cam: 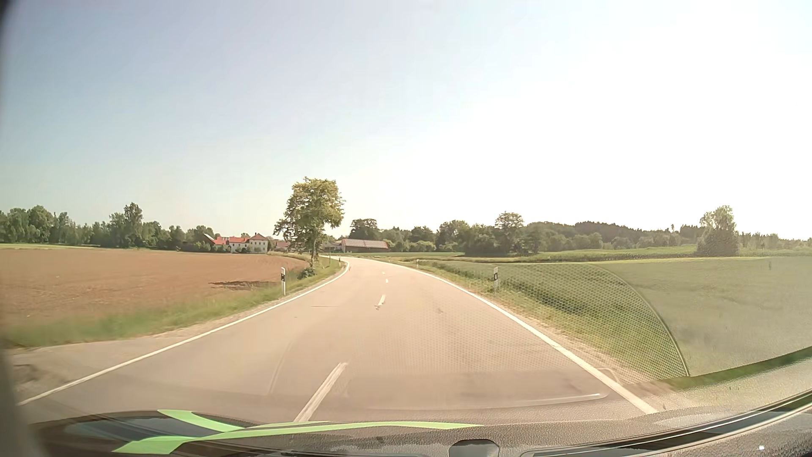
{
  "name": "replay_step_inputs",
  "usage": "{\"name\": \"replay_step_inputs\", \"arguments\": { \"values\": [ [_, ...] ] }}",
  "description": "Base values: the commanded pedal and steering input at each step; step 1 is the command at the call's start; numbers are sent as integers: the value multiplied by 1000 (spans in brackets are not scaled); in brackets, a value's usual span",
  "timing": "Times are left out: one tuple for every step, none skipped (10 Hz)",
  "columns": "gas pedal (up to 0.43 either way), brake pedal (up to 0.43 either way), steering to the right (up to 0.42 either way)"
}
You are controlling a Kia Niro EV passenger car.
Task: Follow the waypoints while adhering to traffic rules and regulations
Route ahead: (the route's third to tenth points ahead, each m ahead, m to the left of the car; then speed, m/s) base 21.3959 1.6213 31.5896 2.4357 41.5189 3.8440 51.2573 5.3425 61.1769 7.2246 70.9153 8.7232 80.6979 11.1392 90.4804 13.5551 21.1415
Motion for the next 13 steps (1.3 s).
{"name": "replay_step_inputs", "arguments": {
  "values": [
    [220,0,-28],
    [220,0,-26],
    [228,0,-25],
    [228,0,-25],
    [240,0,-23],
    [240,0,-19],
    [240,0,-17],
    [240,0,-16],
    [240,0,-16],
    [240,0,-16],
    [240,0,-16],
    [240,0,-16],
    [240,0,-14]
  ]
}}
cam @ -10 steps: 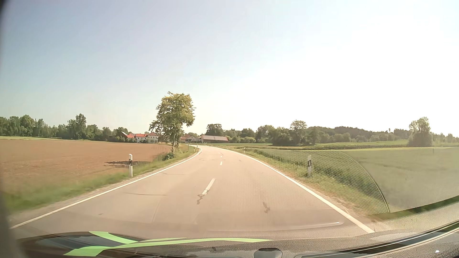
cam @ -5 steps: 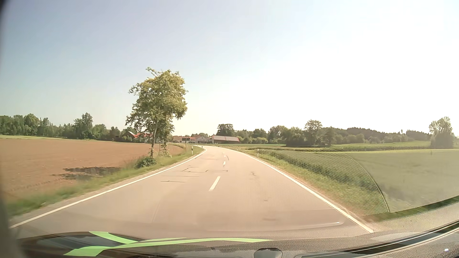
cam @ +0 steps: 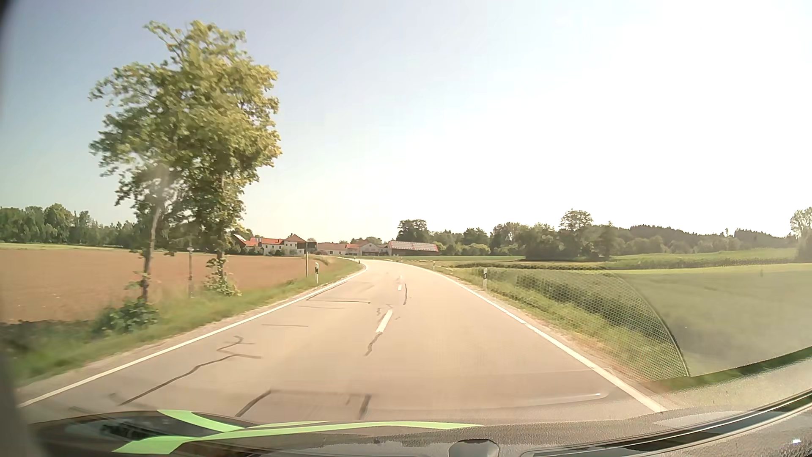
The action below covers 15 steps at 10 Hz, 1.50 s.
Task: Follow the waypoints while adhering to traffic rules and regulations
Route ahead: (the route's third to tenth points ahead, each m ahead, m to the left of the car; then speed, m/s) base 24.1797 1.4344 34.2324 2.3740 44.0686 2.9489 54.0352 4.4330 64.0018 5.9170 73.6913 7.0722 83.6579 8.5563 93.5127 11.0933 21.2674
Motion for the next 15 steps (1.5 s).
{"name": "replay_step_inputs", "arguments": {
  "values": [
    [240,0,-12],
    [240,0,-12],
    [260,0,-12],
    [260,0,-12],
    [260,0,-12],
    [248,0,-11],
    [248,0,-11],
    [240,0,-11],
    [228,0,-11],
    [228,0,-11],
    [240,0,-11],
    [240,0,-11],
    [248,0,-10],
    [248,0,-11],
    [248,0,-11]
  ]
}}
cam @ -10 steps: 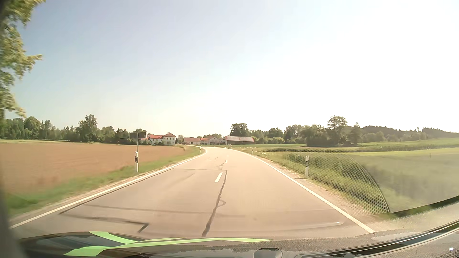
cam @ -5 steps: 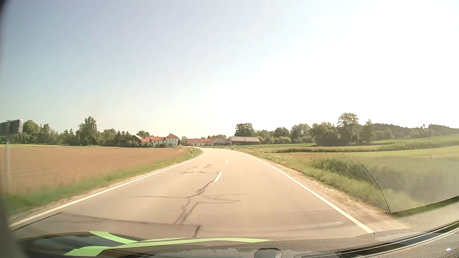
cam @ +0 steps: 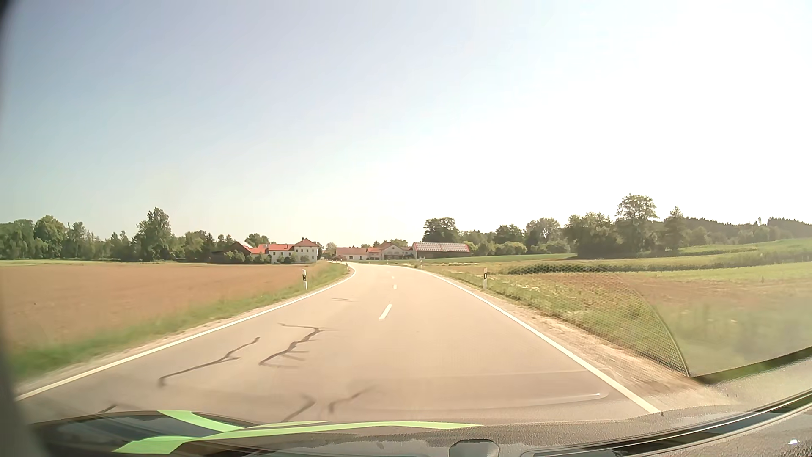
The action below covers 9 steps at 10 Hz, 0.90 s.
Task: Follow the waypoints while adhering to traffic rules and regulations
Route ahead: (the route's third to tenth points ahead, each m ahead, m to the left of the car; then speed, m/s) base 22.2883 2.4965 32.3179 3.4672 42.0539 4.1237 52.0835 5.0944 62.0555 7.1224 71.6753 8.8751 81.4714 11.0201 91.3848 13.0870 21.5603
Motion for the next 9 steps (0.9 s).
{"name": "replay_step_inputs", "arguments": {
  "values": [
    [240,0,-13],
    [228,0,-16],
    [228,0,-19],
    [240,0,-19],
    [248,0,-19],
    [268,0,-19],
    [280,0,-19],
    [280,0,-20],
    [287,0,-20]
  ]
}}
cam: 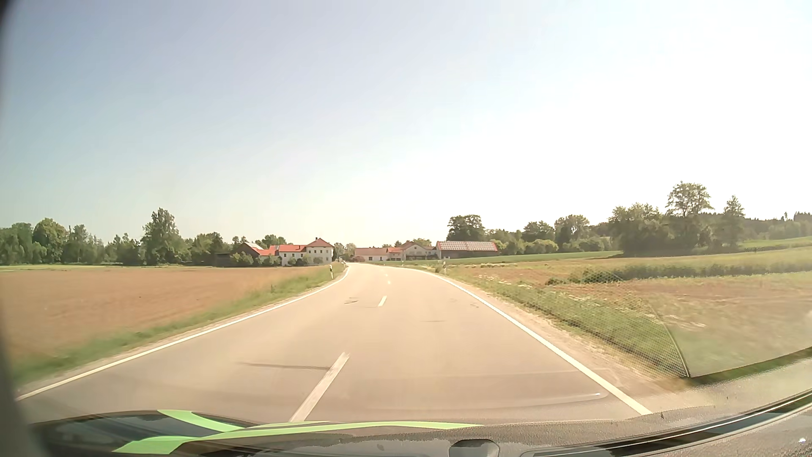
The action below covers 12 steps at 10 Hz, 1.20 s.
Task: Follow the waypoints while adhering to traffic rules and regulations
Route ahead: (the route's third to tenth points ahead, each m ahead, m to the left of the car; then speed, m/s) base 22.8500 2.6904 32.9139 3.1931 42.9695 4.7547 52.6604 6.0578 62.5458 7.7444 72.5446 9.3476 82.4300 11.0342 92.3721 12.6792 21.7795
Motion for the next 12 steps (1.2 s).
{"name": "replay_step_inputs", "arguments": {
  "values": [
    [287,0,-20],
    [299,0,-20],
    [299,0,-20],
    [311,0,-20],
    [319,0,-20],
    [319,0,-20],
    [331,0,-20],
    [331,0,-20],
    [331,0,-20],
    [331,0,-21],
    [331,0,-20],
    [319,0,-21]
  ]
}}
